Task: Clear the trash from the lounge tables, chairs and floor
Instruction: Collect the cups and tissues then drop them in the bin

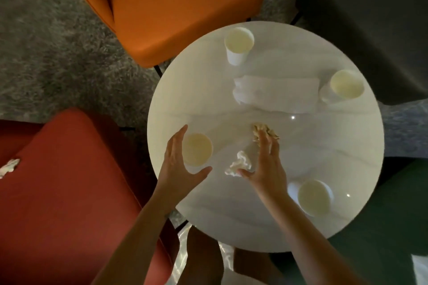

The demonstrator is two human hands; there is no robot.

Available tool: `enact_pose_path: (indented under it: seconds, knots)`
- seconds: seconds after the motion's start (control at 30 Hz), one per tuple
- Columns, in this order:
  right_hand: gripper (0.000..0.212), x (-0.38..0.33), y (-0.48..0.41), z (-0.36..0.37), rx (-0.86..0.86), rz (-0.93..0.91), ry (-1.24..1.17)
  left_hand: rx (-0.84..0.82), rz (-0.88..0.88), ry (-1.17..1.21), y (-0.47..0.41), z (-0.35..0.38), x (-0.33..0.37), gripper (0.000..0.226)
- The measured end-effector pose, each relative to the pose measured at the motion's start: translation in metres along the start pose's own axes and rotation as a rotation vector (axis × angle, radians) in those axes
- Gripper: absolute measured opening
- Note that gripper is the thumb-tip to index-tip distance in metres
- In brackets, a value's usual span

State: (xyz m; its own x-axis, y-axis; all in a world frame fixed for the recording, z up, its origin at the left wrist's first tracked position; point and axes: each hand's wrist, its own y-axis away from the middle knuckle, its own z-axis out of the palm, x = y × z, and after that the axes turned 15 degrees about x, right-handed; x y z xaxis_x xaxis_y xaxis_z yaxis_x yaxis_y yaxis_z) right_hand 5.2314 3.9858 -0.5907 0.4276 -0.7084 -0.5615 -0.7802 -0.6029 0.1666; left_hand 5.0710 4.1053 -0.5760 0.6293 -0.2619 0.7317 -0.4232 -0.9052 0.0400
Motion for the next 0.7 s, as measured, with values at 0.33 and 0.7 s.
enact_pose_path:
  seconds: [0.33, 0.7]
  knots:
    - [0.068, 0.015, -0.004, 0.037, 0.107, -0.041, -0.072, 0.069, 0.040, -0.060, -0.007, 0.026, -0.019, 0.090]
    - [0.017, -0.012, -0.019, 0.012, 0.243, -0.090, -0.143, -0.022, 0.173, -0.019, -0.031, 0.034, 0.003, 0.083]
